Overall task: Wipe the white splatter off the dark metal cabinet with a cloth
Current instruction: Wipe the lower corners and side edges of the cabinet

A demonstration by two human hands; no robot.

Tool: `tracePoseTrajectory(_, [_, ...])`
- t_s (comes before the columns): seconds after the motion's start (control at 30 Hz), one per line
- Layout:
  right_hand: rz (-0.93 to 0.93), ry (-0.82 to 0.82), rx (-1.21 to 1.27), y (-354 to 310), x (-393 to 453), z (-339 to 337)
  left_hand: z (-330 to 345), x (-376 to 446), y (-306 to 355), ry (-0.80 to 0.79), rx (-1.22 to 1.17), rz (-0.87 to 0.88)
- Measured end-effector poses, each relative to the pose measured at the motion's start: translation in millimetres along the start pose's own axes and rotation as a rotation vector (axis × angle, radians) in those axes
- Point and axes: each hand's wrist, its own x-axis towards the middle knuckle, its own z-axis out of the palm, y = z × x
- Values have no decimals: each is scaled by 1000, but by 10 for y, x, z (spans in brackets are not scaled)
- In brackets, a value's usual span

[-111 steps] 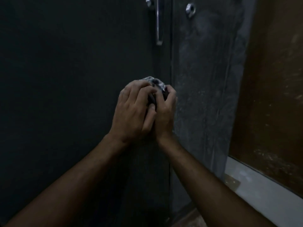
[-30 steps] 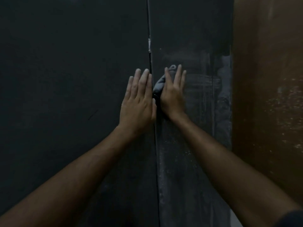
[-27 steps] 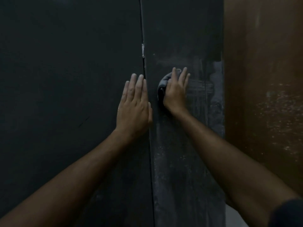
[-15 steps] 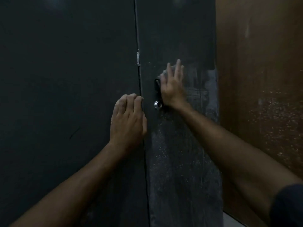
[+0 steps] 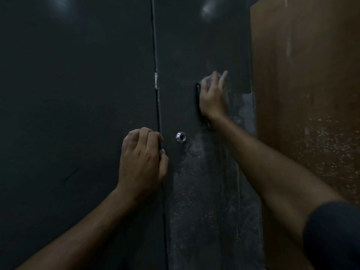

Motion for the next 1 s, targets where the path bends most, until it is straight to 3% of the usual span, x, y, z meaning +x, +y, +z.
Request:
tracePoseTrajectory(0.07, [226, 60, 4, -316, 461, -11, 1, -5, 2, 3, 1, 9])
tracePoseTrajectory(0.1, [209, 53, -9, -559, 557, 14, 0, -5, 1, 3, 2, 15])
tracePoseTrajectory(0.23, [-411, -77, 16, -1120, -34, 217, -32, -10, 7, -8, 26, 22])
tracePoseTrajectory(0.3, [-675, -151, -21, -757, -404, 227, -37, -6, 13, -26, 40, 22])
tracePoseTrajectory(0.33, [-682, -168, -44, -461, -451, 200, -39, -2, 11, -30, 35, 18])
tracePoseTrajectory(0.37, [-603, -148, -61, -205, -392, 125, -32, 5, 10, -27, 23, 15])
tracePoseTrajectory(0.43, [-273, -58, -64, 157, -42, -38, -20, -2, 11, -13, 8, 12])
tracePoseTrajectory(0.5, [91, 18, -34, 178, 410, -85, -20, -6, 13, -12, 13, 21])
tracePoseTrajectory(0.53, [181, 35, -24, 54, 554, -66, -17, -8, 12, -18, 19, 25])
tracePoseTrajectory(0.6, [79, 40, -14, -288, 509, 39, -21, -9, 10, -29, 27, 27])
tracePoseTrajectory(0.67, [-272, -13, 17, -465, 88, 141, -39, -6, 15, -35, 40, 22])
tracePoseTrajectory(0.73, [-527, -120, 9, -193, -392, 144, -47, -4, 25, -41, 39, 15])
tracePoseTrajectory(0.77, [-542, -147, -2, 76, -516, 102, -46, -2, 24, -39, 28, 13])
tracePoseTrajectory(0.83, [-353, -106, -27, 554, -428, -69, -38, 4, 27, -28, 14, 10])
tracePoseTrajectory(0.9, [-1, -32, -23, 730, -55, -194, -26, 11, 31, -16, 16, 14])
tracePoseTrajectory(0.97, [228, 36, -36, 471, 342, -199, -20, 1, 34, -18, 13, 8])
tracePoseTrajectory(1.0, [226, 55, -49, 240, 478, -171, -23, 3, 31, -23, 13, 6])
